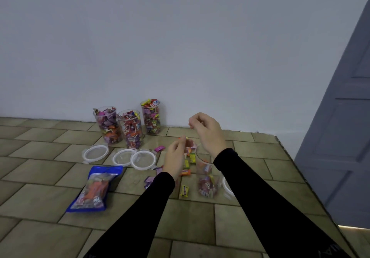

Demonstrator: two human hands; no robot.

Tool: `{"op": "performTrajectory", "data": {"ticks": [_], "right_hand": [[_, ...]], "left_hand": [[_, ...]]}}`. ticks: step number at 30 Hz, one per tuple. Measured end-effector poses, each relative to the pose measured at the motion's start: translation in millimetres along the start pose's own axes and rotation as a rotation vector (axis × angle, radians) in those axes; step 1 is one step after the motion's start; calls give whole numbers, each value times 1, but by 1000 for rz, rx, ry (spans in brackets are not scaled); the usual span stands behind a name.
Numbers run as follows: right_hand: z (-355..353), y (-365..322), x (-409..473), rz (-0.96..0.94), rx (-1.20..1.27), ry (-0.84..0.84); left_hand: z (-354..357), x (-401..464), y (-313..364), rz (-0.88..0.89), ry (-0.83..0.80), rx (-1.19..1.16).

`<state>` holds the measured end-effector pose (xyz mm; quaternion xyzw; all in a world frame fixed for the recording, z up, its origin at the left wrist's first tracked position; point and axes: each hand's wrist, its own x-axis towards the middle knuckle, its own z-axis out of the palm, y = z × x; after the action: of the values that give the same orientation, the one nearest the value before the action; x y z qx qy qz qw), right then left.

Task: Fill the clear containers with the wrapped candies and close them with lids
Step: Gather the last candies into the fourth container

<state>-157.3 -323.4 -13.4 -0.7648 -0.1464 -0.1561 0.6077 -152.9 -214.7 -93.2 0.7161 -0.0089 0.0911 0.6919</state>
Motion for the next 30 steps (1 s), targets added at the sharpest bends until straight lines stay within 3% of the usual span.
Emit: {"op": "performTrajectory", "data": {"ticks": [5,7,9,13,19,27,30], "right_hand": [[67,8,-33,-177,-262,-159],[87,30,-45,-133,-339,-157],[97,58,-54,-52,-431,-116],[99,98,-64,126,-755,-168],[105,120,-59,270,-886,-253],[113,142,-26,217,-999,-352],[116,147,-22,135,-1101,-281]], "left_hand": [[-52,-5,-44,175,3,548],[-69,-7,-62,209,23,915],[-81,-13,-73,149,16,1078],[-85,-25,-77,69,-76,1157],[-81,-20,-85,110,-222,1343],[-82,1,-95,175,-214,1238],[-80,10,-97,217,-146,1253]]}}
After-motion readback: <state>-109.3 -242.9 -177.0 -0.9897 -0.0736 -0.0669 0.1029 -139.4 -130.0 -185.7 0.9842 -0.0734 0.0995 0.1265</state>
